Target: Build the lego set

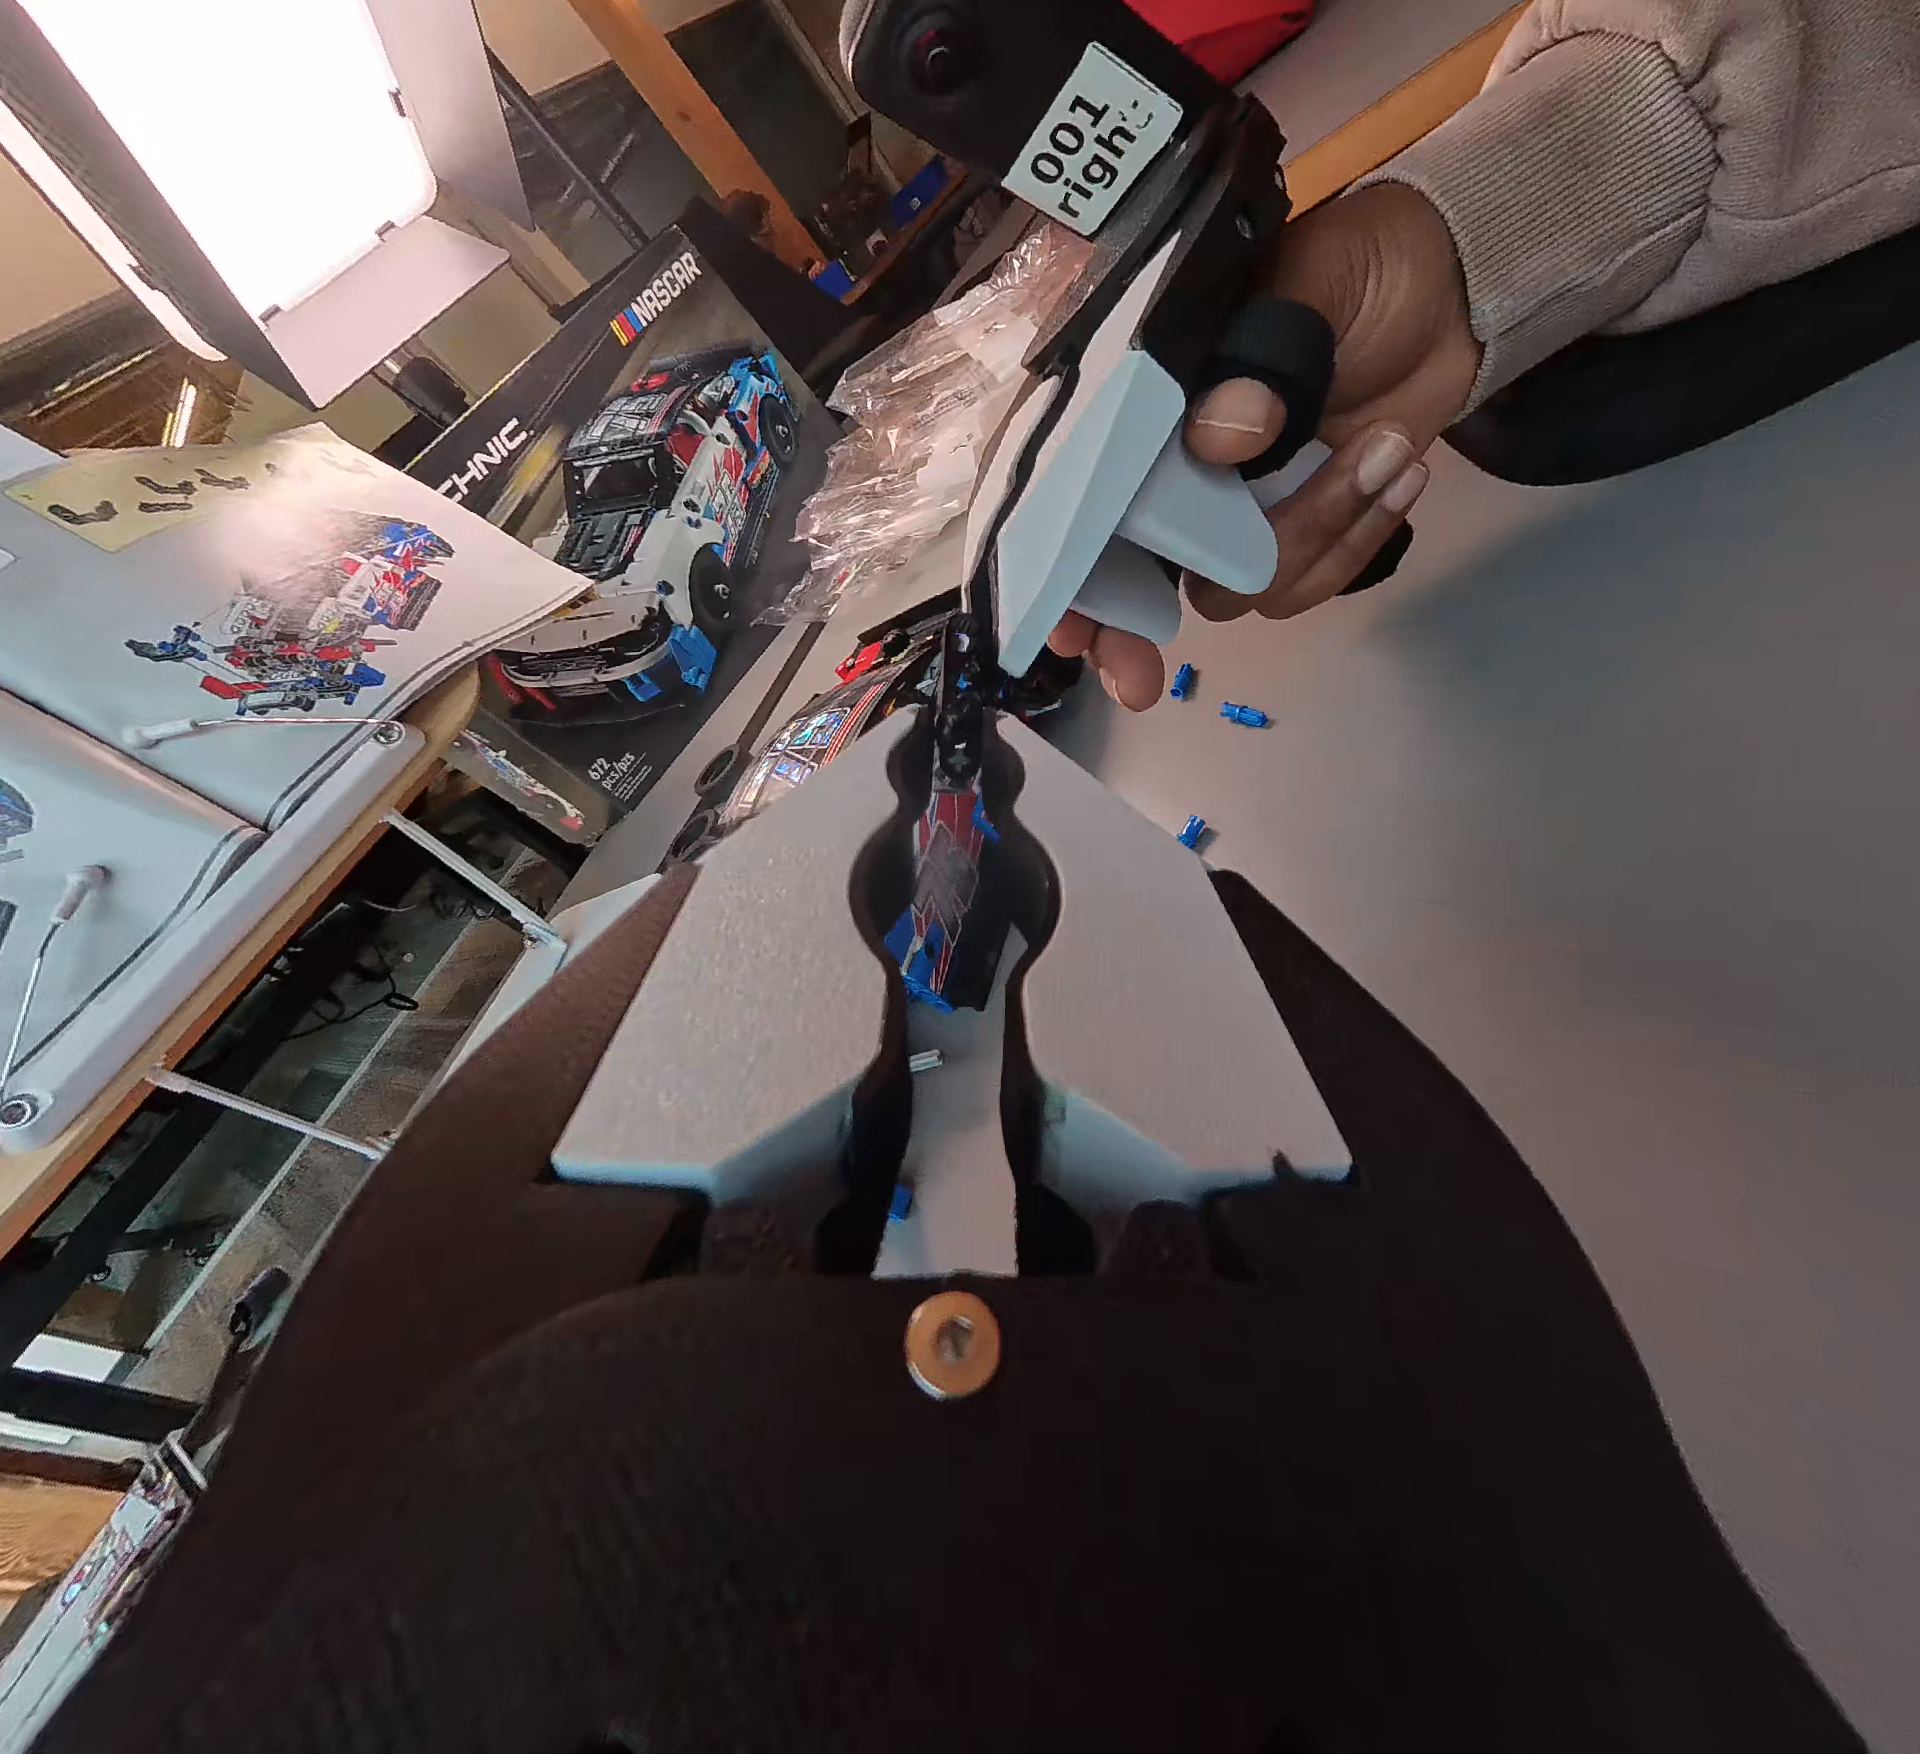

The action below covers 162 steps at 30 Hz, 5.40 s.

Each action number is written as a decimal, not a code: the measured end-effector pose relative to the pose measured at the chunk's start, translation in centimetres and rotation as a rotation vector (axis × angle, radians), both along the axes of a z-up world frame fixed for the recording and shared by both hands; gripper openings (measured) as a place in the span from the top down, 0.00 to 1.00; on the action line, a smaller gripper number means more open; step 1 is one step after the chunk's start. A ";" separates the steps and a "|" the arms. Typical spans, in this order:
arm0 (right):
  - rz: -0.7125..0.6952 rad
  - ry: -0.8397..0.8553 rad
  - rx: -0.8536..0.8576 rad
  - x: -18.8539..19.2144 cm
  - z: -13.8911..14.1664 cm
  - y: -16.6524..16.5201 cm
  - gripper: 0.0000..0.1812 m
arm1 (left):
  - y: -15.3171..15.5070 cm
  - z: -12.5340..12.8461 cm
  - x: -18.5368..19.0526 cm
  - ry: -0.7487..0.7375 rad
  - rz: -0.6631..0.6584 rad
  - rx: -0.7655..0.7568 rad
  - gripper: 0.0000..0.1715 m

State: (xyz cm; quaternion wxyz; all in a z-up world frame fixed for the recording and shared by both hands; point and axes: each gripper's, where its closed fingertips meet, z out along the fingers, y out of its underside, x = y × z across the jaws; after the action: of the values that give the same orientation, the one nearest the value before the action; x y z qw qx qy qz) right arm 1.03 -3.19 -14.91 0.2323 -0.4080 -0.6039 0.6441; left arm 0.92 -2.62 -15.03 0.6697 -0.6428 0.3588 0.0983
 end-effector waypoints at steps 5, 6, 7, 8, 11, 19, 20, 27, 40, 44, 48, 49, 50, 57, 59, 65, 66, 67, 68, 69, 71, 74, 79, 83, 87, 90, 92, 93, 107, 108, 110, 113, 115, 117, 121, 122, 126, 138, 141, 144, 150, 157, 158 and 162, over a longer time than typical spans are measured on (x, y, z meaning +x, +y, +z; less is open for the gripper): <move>0.011 -0.023 0.007 0.2 -0.1 0.2 1.00 | -0.3 -0.9 0.6 -0.148 -0.090 -0.139 0.92; 0.013 -0.040 0.011 0.2 -0.3 0.3 1.00 | -0.3 -1.2 0.6 -0.187 -0.104 -0.185 0.92; 0.014 -0.059 0.020 0.2 -0.6 0.3 1.00 | -0.3 -1.5 0.6 -0.228 -0.110 -0.230 0.92; 0.005 -0.067 0.030 0.1 -0.8 0.4 1.00 | -0.2 -1.7 0.6 -0.271 -0.110 -0.261 0.92; -0.026 -0.080 0.023 -0.2 -0.9 0.8 0.99 | 0.3 -1.6 0.2 -0.409 -0.076 -0.318 0.92; -0.178 0.047 0.050 -0.9 0.7 3.1 0.91 | 1.7 0.1 -2.3 -1.137 -0.076 -0.421 0.95; -0.200 0.057 0.126 -1.0 0.3 3.2 0.91 | 1.8 0.2 -2.7 -1.189 -0.074 -0.421 0.95; -0.302 0.090 0.456 -2.5 -1.1 2.1 0.94 | 1.9 0.6 -2.1 -1.550 -0.199 -0.498 0.96; 0.247 0.004 0.164 3.1 -0.2 -1.6 0.99 | -1.1 1.3 1.1 -0.760 -0.381 -0.462 0.71; 0.466 -0.016 0.067 5.5 0.1 -3.8 0.99 | -3.3 0.6 4.2 -0.812 -0.608 -0.629 0.76; 0.596 -0.045 0.067 7.1 -0.5 -5.6 0.99 | -5.3 0.3 6.1 -0.897 -0.797 -0.802 0.83; 0.624 -0.052 0.066 7.5 -0.6 -6.0 0.99 | -5.8 0.4 6.5 -0.914 -0.837 -0.827 0.84; 0.647 -0.060 0.068 7.9 -0.7 -6.3 0.99 | -6.2 0.5 6.9 -0.921 -0.870 -0.850 0.86; 0.755 -0.106 0.090 9.4 -1.5 -7.8 0.99 | -7.6 0.0 8.4 -0.909 -0.949 -0.941 0.90; 0.771 -0.111 0.085 9.7 -1.5 -7.9 0.99 | -7.8 -0.2 8.6 -0.893 -0.949 -0.947 0.95; 0.803 -0.142 0.084 10.5 -1.8 -7.9 0.99 | -8.0 -0.6 9.2 -0.874 -0.953 -0.964 0.95; 0.798 -0.143 0.089 10.4 -1.8 -7.8 0.99 | -7.9 -0.6 9.2 -0.873 -0.948 -0.960 0.96; 0.792 -0.140 0.086 10.4 -1.7 -7.6 0.99 | -7.8 -0.6 9.1 -0.876 -0.944 -0.957 0.96; 0.787 -0.135 0.080 10.3 -1.6 -7.5 0.99 | -7.8 -0.6 9.1 -0.882 -0.941 -0.956 0.96; 0.781 -0.130 0.078 10.3 -1.4 -7.3 0.99 | -7.6 -0.5 9.0 -0.890 -0.936 -0.957 0.96; 0.772 -0.131 0.083 10.2 -1.4 -7.1 0.99 | -7.3 -0.7 9.0 -0.904 -0.915 -0.958 0.95; 0.787 -0.142 0.076 10.5 -1.6 -7.0 0.99 | -7.2 -0.4 8.8 -0.942 -0.923 -0.962 0.87; 0.805 -0.154 0.077 10.5 -1.9 -7.3 0.99 | -7.2 -1.0 9.1 -0.935 -0.907 -1.005 0.87; 0.806 -0.155 0.070 10.5 -1.9 -7.2 0.99 | -7.4 -1.0 9.3 -0.923 -0.910 -0.999 0.94; 0.753 -0.149 0.066 9.7 -2.0 -6.2 0.99 | -6.0 -0.7 8.5 -0.969 -0.844 -0.947 0.95; 0.637 -0.123 0.051 8.1 -1.8 -4.4 0.98 | -4.3 -0.3 6.8 -1.051 -0.750 -0.891 0.95; 0.539 -0.108 0.054 6.7 -1.7 -2.9 0.97 | -3.1 -0.3 5.6 -1.109 -0.676 -0.861 0.96; 0.488 -0.103 0.063 6.1 -1.8 -2.2 0.97 | -2.5 -0.4 5.0 -1.132 -0.634 -0.846 0.96; 0.036 -0.334 0.559 3.5 -7.8 6.2 0.93 | 0.4 -7.6 0.0 -1.086 -0.079 -0.984 0.95; 0.040 -0.351 0.572 3.4 -8.3 6.0 0.93 | 0.5 -7.6 0.0 -1.081 -0.071 -0.982 0.95; 0.040 -0.381 0.604 3.2 -9.0 5.5 0.93 | 0.6 -7.7 -0.2 -1.066 -0.049 -0.967 0.95; 0.015 -0.419 0.660 2.5 -9.8 5.0 0.94 | 0.9 -7.7 -0.5 -1.047 -0.016 -0.936 0.95; -0.014 -0.465 0.718 2.1 -10.5 5.0 0.94 | 1.1 -7.8 -0.8 -1.021 0.014 -0.913 0.95; -0.032 -0.519 0.736 2.0 -11.0 4.8 0.94 | 1.3 -7.9 -1.1 -0.989 0.042 -0.886 0.95; -0.071 -0.587 0.737 1.8 -11.2 4.5 0.99 | 1.5 -7.9 -1.3 -0.916 0.087 -0.836 0.95; -0.079 -0.601 0.731 1.8 -11.2 4.5 0.99 | 1.6 -7.8 -1.5 -0.896 0.100 -0.817 0.95; -0.137 -0.570 0.805 1.3 -11.1 5.3 0.99 | 2.1 -7.4 -2.4 -0.799 0.177 -0.713 0.95; -0.365 -0.225 0.176 -3.4 -2.7 3.6 0.99 | 2.6 -3.3 -5.0 -0.366 0.356 -0.277 0.96; -0.402 -0.182 0.198 -3.7 -2.2 3.6 0.99 | 2.5 -2.3 -4.9 -0.279 0.374 -0.194 0.96; -0.433 -0.141 0.272 -3.6 -1.7 3.5 0.99 | 2.4 -1.5 -5.0 -0.174 0.405 -0.114 0.96; -0.453 -0.113 0.271 -3.6 -0.9 2.8 0.99 | 2.7 -1.3 -4.5 -0.004 0.430 -0.052 0.96; -0.470 -0.141 0.228 -3.4 -0.8 3.3 0.99 | 2.9 -1.2 -4.2 0.042 0.434 -0.024 0.96; -0.468 -0.143 0.214 -3.3 -0.8 3.3 0.99 | 2.9 -1.1 -4.1 0.037 0.433 -0.019 0.96; -0.461 -0.148 0.174 -3.3 -0.8 3.3 0.99 | 2.7 -0.7 -3.9 0.021 0.417 -0.005 0.96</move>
State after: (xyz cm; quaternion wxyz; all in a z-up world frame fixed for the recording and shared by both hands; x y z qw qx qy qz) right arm -2.26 0.10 -15.74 0.3621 -0.5594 -0.5635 0.4883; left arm -2.99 0.13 -15.74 0.6294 -0.7037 0.2251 0.2406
